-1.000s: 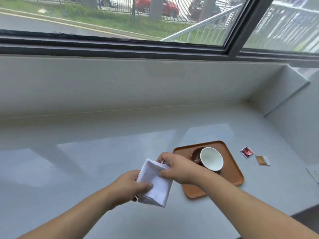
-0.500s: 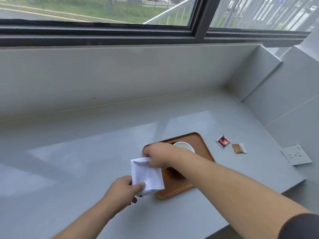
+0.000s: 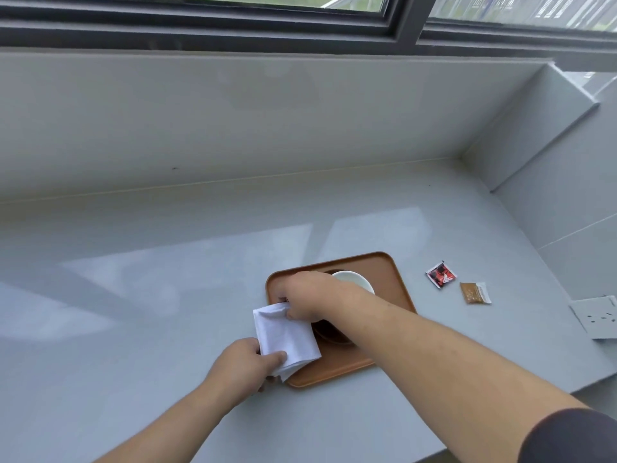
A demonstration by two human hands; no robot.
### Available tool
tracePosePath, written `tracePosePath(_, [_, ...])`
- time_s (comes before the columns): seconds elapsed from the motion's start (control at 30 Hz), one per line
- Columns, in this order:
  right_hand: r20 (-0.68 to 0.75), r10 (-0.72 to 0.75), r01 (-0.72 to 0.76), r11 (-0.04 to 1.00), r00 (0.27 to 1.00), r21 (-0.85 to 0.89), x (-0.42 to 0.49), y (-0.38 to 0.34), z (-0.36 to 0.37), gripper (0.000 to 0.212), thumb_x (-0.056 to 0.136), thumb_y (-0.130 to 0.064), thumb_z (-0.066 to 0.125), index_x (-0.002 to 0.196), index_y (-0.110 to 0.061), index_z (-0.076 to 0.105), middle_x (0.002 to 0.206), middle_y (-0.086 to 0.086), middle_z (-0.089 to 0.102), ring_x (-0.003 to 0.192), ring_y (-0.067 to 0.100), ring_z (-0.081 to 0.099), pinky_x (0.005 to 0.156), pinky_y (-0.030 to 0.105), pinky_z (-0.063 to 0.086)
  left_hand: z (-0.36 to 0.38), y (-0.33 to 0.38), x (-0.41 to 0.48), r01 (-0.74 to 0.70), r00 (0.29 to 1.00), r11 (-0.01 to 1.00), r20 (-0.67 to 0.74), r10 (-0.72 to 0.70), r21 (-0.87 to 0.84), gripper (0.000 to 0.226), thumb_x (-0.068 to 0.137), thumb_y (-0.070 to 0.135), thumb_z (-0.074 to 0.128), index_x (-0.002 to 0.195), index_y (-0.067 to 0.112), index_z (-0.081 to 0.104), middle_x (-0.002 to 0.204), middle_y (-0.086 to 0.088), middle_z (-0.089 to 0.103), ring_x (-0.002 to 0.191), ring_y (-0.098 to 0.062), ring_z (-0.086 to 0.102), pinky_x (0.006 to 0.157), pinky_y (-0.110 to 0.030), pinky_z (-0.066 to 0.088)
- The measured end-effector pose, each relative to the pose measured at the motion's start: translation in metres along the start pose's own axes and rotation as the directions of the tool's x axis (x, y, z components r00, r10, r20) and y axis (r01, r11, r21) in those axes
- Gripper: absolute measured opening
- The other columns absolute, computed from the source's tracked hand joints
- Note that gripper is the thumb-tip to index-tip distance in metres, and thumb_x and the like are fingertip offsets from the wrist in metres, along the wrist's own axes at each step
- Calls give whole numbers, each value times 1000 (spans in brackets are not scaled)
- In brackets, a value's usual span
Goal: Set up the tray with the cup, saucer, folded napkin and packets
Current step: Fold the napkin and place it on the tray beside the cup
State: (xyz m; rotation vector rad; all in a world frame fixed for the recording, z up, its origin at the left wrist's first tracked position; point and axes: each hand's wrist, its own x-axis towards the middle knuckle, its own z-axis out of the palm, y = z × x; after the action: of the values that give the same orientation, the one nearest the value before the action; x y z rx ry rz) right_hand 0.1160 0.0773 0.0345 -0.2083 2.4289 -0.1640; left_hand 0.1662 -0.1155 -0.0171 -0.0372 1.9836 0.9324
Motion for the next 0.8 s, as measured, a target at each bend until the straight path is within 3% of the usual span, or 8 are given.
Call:
tracePosePath(0.47, [-65, -46, 47, 999, 997, 21, 6, 5, 6, 9, 89, -20, 61, 96, -26, 63, 89, -4, 64, 82, 23, 60, 63, 33, 44, 1, -8, 2, 32, 996, 998, -82, -28, 45, 30, 78, 47, 68, 82, 19, 75, 72, -2, 80, 51, -13, 65, 59, -31, 50])
tracePosePath(0.57, [-24, -41, 40, 997, 999, -66, 7, 2, 6, 9, 89, -20, 61, 95, -21, 67, 90, -2, 68, 81, 24, 63, 66, 34, 51, 0, -9, 2, 39, 997, 998, -65, -35, 57, 30, 77, 47, 68, 82, 18, 75, 73, -1, 80, 50, -12, 64, 58, -30, 49])
tracePosePath(0.8, [65, -2, 14, 981, 998, -193, 9, -2, 2, 9, 91, -16, 58, 93, -18, 67, 82, -3, 63, 75, 23, 61, 62, 32, 43, 10, -5, 6, 32, 998, 993, -49, -27, 112, 28, 80, 46, 71, 77, 18, 72, 72, -2, 80, 46, -11, 61, 57, -28, 48])
